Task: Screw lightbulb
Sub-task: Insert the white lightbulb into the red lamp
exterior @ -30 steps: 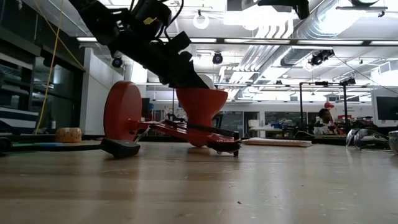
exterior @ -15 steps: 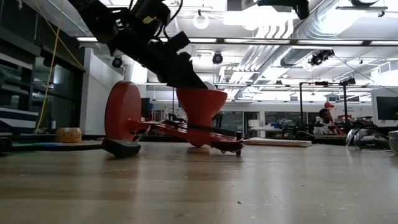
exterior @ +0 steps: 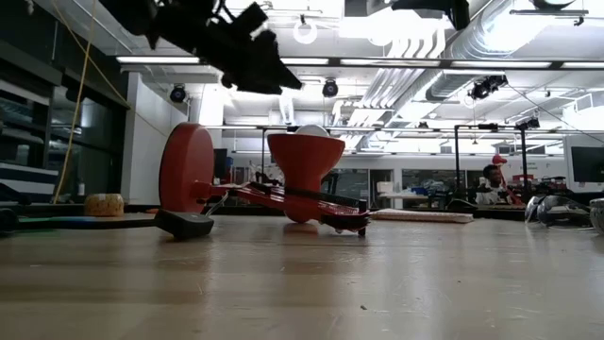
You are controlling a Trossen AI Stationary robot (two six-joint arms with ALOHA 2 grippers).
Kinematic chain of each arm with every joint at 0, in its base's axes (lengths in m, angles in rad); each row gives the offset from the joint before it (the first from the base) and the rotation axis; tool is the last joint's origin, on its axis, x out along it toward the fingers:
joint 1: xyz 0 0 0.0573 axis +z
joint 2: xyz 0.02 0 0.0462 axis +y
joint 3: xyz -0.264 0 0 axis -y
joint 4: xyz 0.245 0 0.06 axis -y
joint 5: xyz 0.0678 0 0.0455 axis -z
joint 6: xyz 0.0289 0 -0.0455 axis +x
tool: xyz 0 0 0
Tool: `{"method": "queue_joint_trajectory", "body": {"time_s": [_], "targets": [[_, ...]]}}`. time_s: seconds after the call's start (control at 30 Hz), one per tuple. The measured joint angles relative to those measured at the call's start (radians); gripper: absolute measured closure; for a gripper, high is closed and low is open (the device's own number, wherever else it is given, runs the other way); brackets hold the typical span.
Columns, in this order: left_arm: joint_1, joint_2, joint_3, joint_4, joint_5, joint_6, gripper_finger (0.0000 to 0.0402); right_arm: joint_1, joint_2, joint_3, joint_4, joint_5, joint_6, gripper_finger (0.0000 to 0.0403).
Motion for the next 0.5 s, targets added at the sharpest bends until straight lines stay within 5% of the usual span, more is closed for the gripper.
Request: {"method": "queue_joint_trajectory", "body": {"time_s": [0.17, 0.33, 0.5], "targets": [[-0.017, -0.089, 0.0, -0.092, 0.0, -0.03, 0.0061, -0.029, 0.063, 0.0, 0.034, -0.056, 0.002, 0.0222], [-0.02, -0.175, 0.0, -0.16, 0.014, -0.082, 0.0061, -0.076, 0.161, 0.0, 0.201, -0.138, -0.051, 0.0376], [-0.018, -0.229, 0.0, -0.167, 0.028, -0.267, 0.0063, -0.149, 0.289, 0.107, 0.064, -0.243, -0.076, 0.0398]]}}
